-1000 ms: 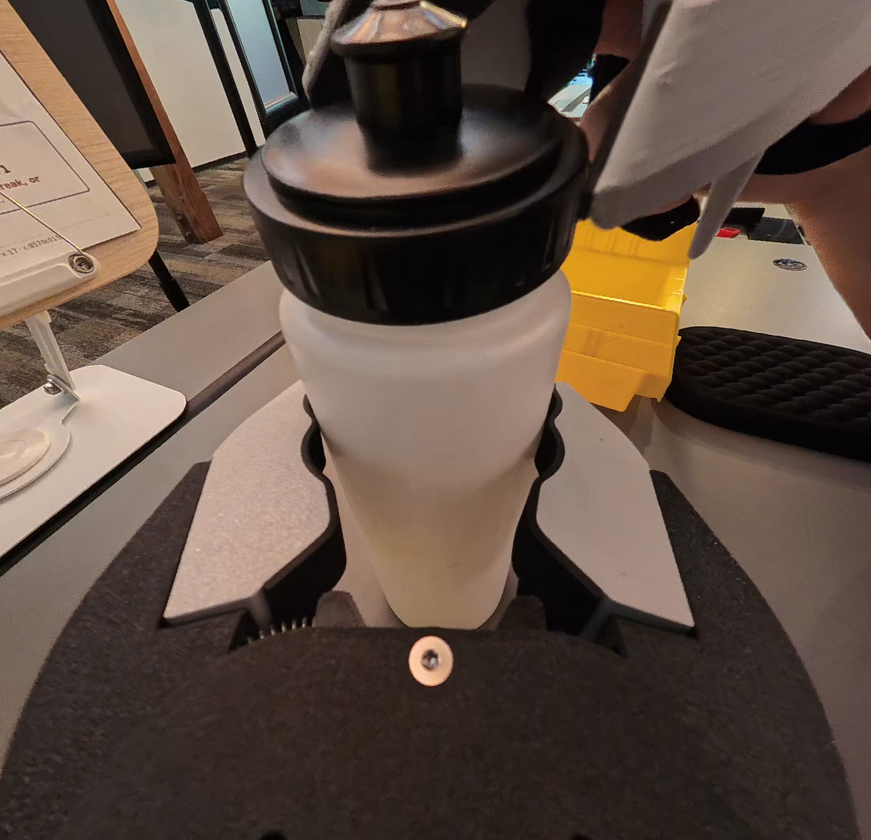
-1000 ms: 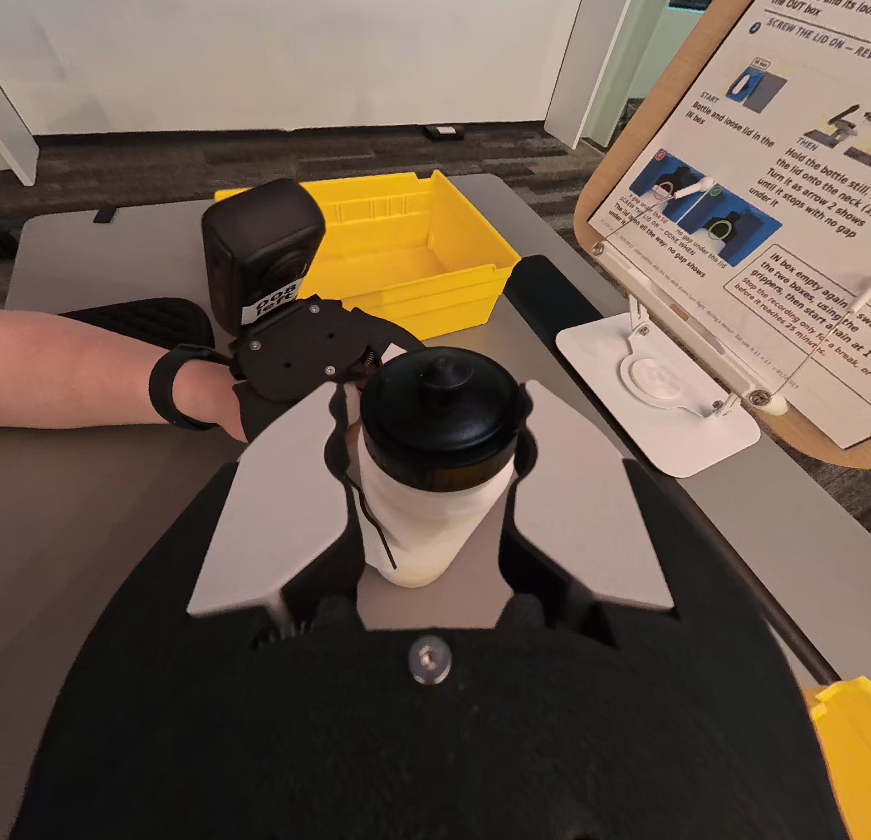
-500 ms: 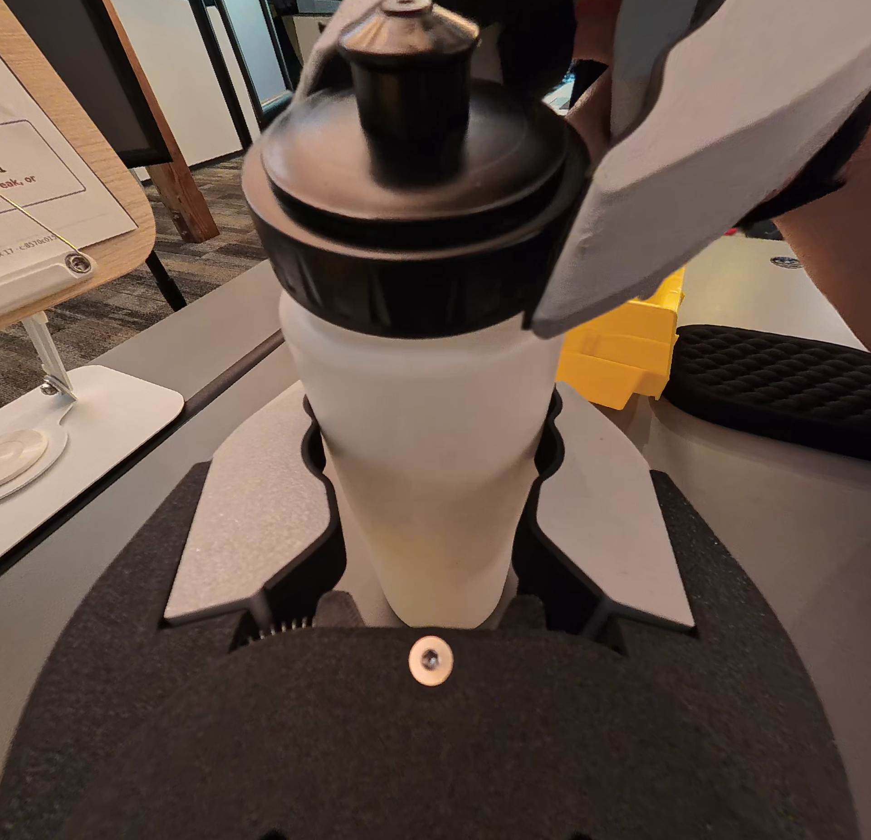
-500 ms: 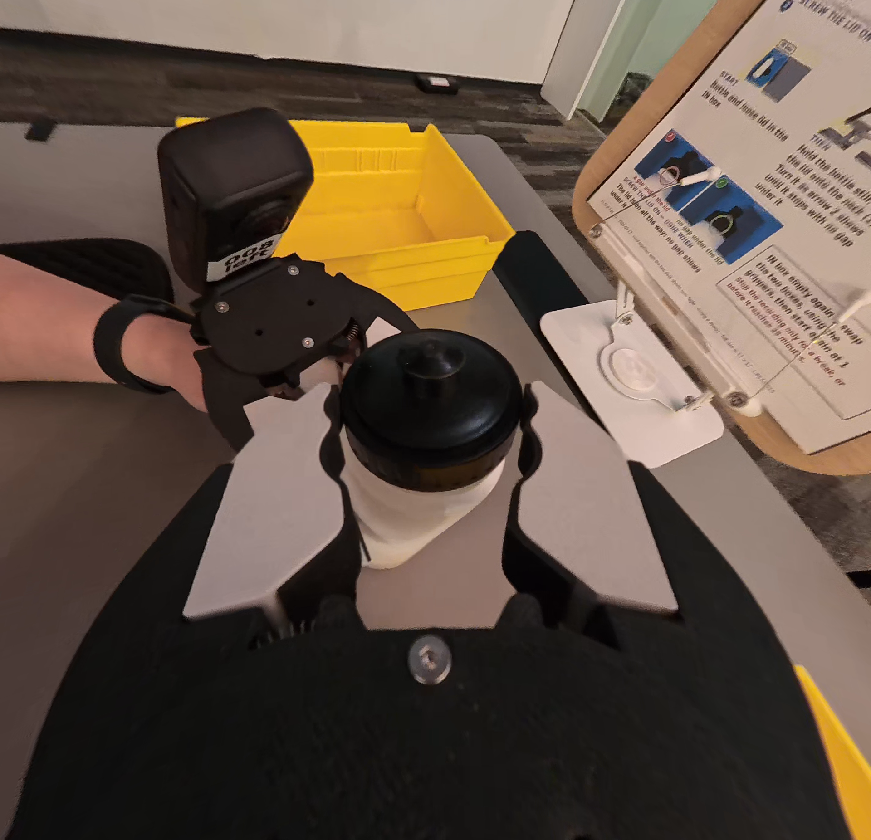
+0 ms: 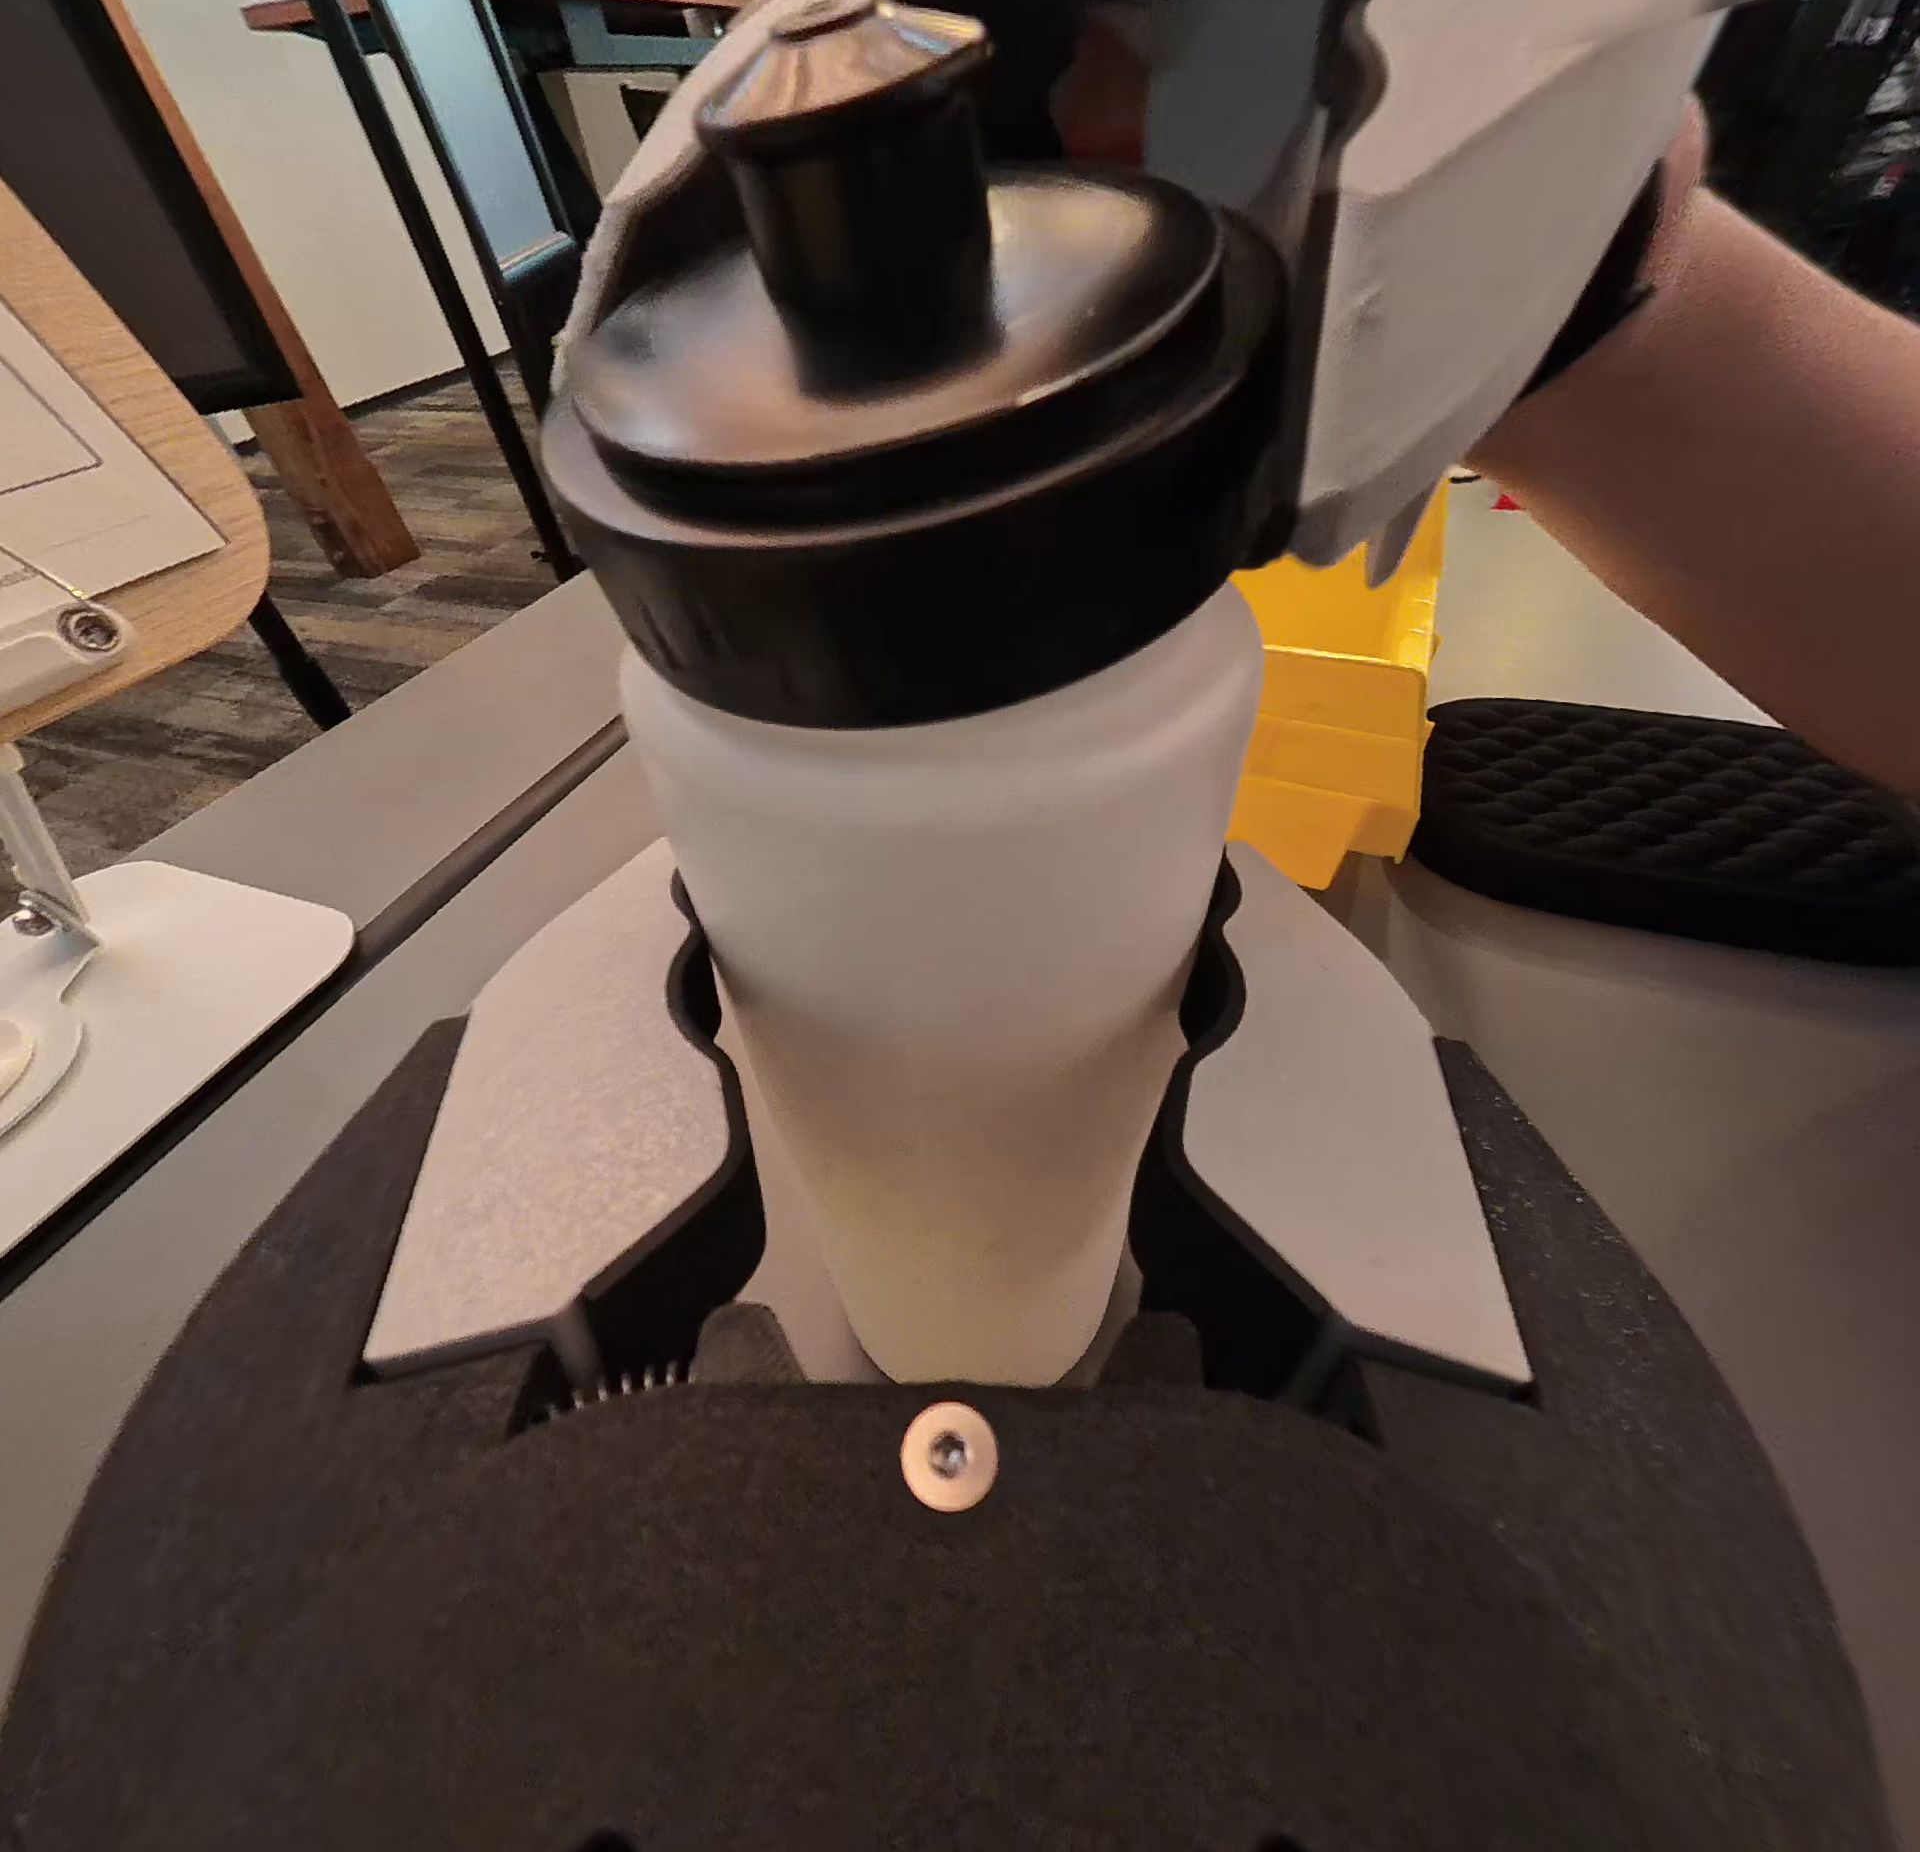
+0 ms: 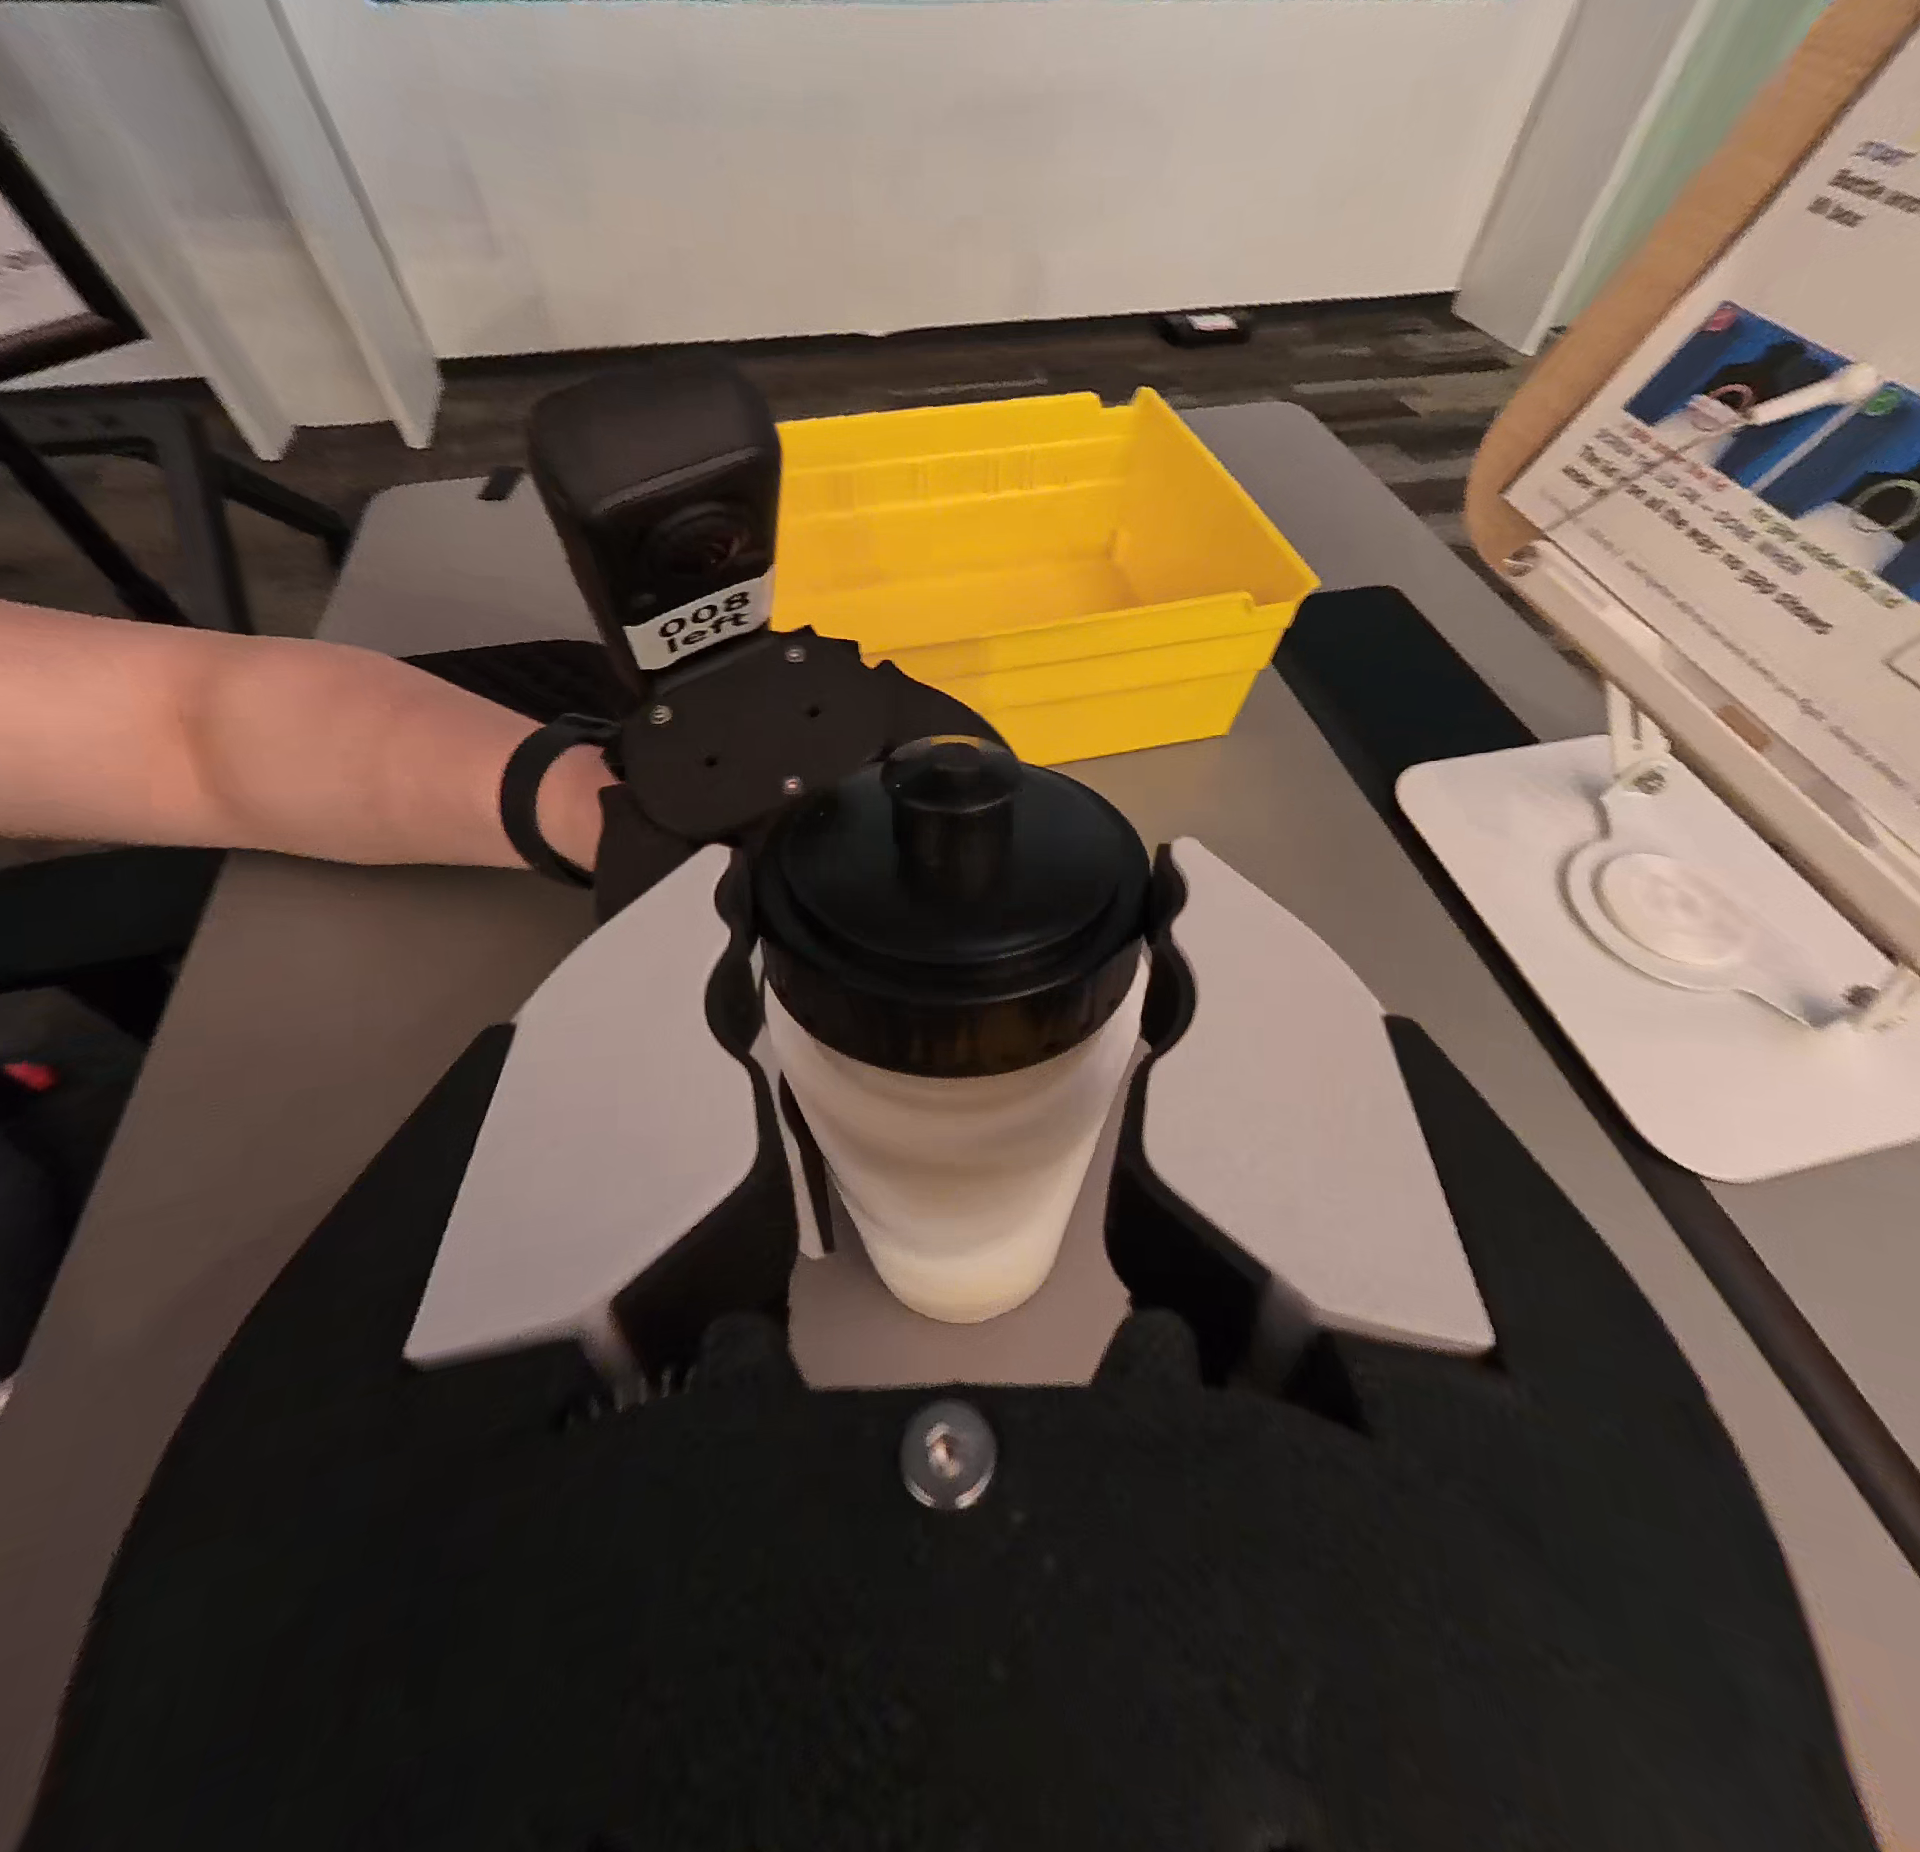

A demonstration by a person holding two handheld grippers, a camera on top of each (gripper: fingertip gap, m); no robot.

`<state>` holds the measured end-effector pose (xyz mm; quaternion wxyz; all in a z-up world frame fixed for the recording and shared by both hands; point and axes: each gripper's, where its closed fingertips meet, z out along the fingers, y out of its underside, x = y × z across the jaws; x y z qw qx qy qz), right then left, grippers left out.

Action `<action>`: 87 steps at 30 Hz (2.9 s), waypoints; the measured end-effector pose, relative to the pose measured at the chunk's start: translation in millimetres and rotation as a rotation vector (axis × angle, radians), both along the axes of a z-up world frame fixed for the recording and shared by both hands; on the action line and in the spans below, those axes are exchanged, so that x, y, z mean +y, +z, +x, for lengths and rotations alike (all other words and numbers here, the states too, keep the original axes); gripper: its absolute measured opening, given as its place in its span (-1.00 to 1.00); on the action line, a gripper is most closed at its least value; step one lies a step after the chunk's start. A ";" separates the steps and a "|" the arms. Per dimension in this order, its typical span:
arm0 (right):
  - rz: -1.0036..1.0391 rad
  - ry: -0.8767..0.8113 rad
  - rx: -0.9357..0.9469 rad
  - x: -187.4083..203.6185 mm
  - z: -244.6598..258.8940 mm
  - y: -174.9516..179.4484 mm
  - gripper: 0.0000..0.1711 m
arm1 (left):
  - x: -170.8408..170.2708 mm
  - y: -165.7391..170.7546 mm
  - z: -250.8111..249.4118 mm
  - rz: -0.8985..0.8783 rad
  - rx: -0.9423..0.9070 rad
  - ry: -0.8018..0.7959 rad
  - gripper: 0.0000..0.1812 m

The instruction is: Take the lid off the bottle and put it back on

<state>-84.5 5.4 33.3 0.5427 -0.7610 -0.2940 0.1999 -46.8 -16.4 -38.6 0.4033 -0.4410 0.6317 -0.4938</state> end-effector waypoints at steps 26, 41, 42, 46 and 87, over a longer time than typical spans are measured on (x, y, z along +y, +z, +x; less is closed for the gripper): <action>-0.195 -0.037 -0.210 -1.2 6.4 -1.4 -0.15 | 3.2 -0.3 2.3 -0.009 0.007 0.038 -0.02; -0.046 -0.119 -0.092 0.5 8.6 -5.7 -0.15 | 5.5 -0.7 3.1 -0.012 0.017 0.069 -0.02; -0.051 -0.161 -0.091 1.8 9.9 -5.8 -0.15 | 7.3 -0.9 4.1 -0.014 0.022 0.098 -0.02; -0.053 -0.420 -0.045 8.2 16.4 -5.8 -0.14 | 14.8 -1.5 7.0 -0.029 0.042 0.239 -0.02; -0.027 -0.373 -0.088 14.0 14.5 -5.3 -0.14 | 21.8 -2.6 5.9 -0.020 0.069 0.301 -0.02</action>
